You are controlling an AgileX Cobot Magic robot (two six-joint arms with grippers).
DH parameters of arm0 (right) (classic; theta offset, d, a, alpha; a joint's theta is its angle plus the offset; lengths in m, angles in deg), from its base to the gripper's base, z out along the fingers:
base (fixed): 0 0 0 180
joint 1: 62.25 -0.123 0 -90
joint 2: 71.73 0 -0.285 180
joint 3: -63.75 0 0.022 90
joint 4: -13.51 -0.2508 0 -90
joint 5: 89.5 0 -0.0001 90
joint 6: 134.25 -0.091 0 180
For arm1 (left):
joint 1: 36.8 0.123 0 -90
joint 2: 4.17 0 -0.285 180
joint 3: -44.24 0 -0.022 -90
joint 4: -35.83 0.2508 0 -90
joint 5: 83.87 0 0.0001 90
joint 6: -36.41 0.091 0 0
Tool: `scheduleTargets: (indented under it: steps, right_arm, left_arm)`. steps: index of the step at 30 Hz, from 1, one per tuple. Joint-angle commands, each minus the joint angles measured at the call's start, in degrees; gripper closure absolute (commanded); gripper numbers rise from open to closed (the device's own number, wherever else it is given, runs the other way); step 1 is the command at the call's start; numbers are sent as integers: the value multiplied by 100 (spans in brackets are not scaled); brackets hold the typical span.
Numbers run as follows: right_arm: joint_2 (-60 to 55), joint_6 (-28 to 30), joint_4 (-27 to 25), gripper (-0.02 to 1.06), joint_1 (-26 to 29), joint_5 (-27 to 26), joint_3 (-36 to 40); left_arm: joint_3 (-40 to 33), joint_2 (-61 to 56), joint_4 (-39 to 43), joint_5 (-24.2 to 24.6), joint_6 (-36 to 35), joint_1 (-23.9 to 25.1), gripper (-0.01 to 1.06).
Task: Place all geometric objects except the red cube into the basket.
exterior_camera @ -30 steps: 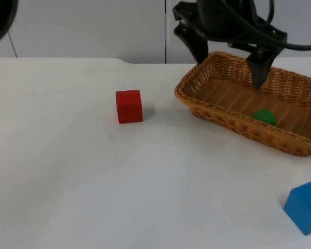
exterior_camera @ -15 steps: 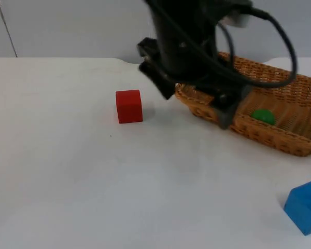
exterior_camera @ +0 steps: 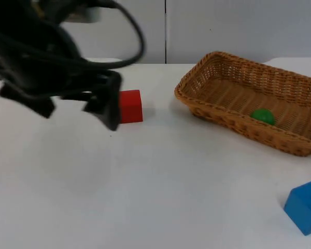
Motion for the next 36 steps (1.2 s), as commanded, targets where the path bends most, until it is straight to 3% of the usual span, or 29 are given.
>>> scheduleTargets:
  steps: [1,12,17,22,26,36]
  right_arm:
    - [19,1,-35,-1,23,-7,-13]
    - [19,40,-197,-1,-5,97,-13]
    - [19,360,-257,-1,-551,125,-13]
    - [19,311,111,-1,-1413,167,-13]
    - [19,252,231,-1,-1645,167,-13]
    - [19,239,144,-1,-1632,167,-13]
  left_arm:
    - [-204,-259,-109,-65,-95,174,0]
    - [-1293,-1944,-62,-113,-238,894,0]
    - [-1774,-2824,126,-229,-471,918,0]
    - [-2262,-3658,507,-177,-953,918,0]
    - [-2385,-3984,742,-4,-1119,918,0]
    - [-2406,-4123,872,138,-1241,918,0]
